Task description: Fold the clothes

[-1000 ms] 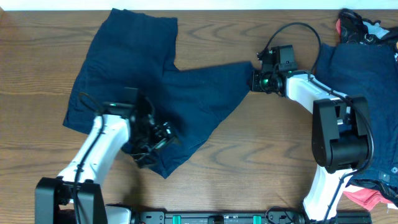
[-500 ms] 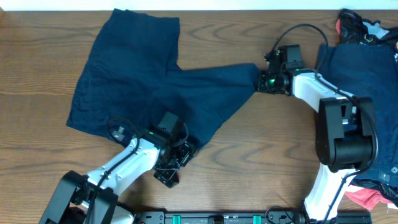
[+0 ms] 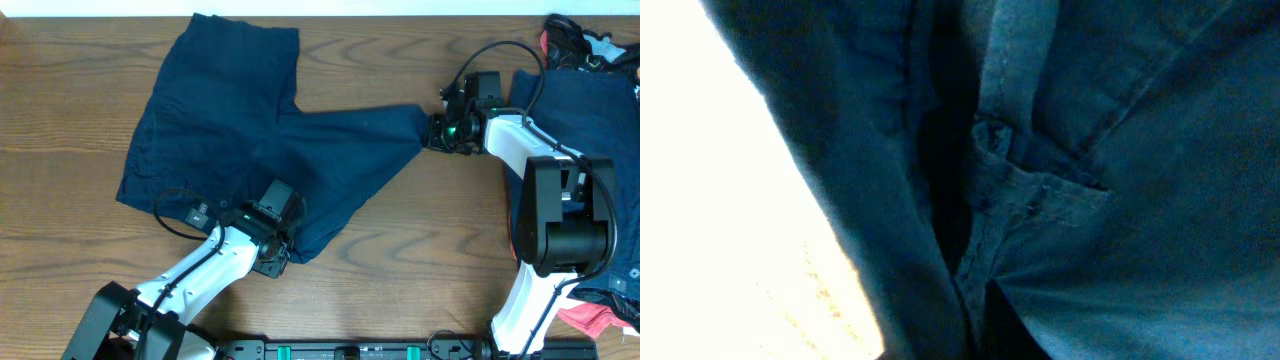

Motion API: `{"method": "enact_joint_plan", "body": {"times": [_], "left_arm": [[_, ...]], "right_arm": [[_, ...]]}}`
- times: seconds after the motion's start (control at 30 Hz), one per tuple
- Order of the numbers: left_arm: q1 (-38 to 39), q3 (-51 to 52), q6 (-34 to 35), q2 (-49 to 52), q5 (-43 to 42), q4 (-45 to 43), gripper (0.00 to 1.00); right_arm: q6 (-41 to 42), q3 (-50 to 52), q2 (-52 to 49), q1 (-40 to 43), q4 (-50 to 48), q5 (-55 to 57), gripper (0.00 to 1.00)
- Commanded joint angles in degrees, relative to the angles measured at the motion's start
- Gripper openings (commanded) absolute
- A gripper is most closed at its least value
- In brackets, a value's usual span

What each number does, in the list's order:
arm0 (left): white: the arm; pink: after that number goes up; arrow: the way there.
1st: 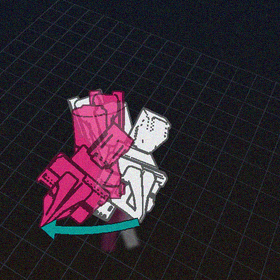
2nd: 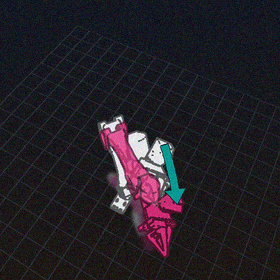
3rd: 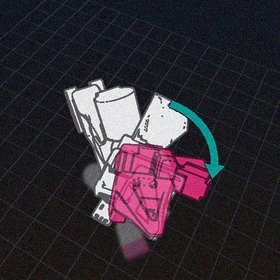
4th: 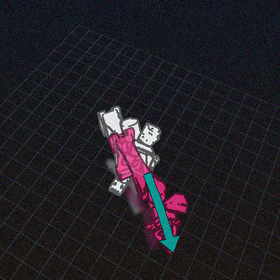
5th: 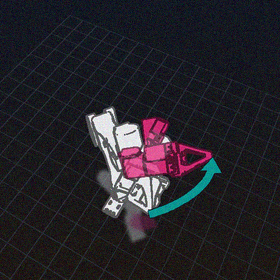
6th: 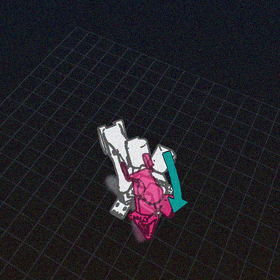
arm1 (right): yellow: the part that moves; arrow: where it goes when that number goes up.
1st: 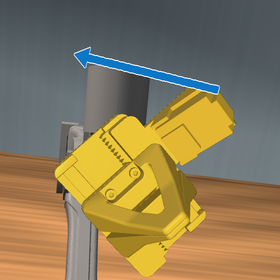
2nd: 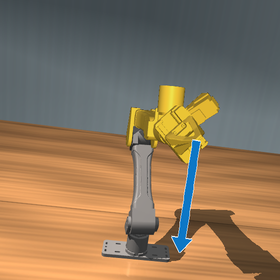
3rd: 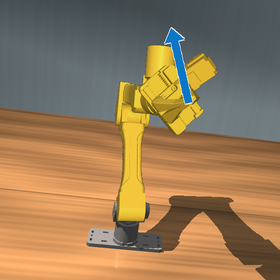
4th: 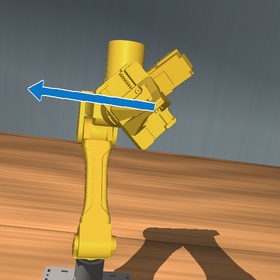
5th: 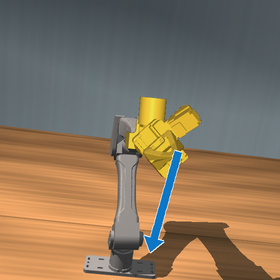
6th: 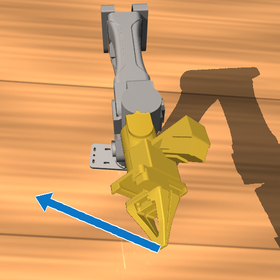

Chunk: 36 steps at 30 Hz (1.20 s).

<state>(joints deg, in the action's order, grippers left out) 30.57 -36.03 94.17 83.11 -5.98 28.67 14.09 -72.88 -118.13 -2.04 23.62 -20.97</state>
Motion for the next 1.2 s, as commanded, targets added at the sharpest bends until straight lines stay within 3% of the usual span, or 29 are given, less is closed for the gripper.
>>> {"method": "enact_joint_plan", "body": {"times": [0.0, 0.07, 0.2, 0.4, 0.6, 0.8, 0.97, 1.17], "left_arm": [[-0.5, 1.9, -4.0, 1.4, 4.4, 1.0, 0.06], [-1.3, 1.0, -10.0, 0.2, 2.4, 1.0, 0.06], [-2.3, -3.5, -29.8, -3.8, 1.9, 1.9, 0.06], [-3.1, -13.5, -42.0, -8.0, 2.1, 14.9, 0.06], [-4.7, -21.4, -43.3, -13.2, 2.0, 31.6, 0.06], [-4.7, -23.3, -43.0, -23.0, -4.0, 39.5, 0.06], [-4.8, -23.3, -42.2, -31.2, -3.5, 40.7, 0.06], [-4.9, -23.3, -38.4, -35.8, 12.0, 36.9, 0.06]], "right_arm": [[-0.9, 1.4, -1.6, 0.9, 3.2, 4.7, 0.01], [-0.9, 1.4, -0.7, 1.4, 5.2, 4.7, 0.01], [-0.2, 1.4, 4.5, 3.5, 10.6, 5.9, 0.01], [2.0, 1.4, 17.0, 7.5, 22.0, 13.1, 0.01], [1.5, 1.4, 33.2, 8.1, 33.4, 17.8, 0.01], [0.8, 1.4, 48.1, 8.1, 38.6, 19.0, 0.01], [-0.6, 1.4, 56.2, 8.0, 35.2, 19.0, 0.01], [-6.1, 1.4, 55.8, 5.9, 23.2, 12.3, 0.01]]}}
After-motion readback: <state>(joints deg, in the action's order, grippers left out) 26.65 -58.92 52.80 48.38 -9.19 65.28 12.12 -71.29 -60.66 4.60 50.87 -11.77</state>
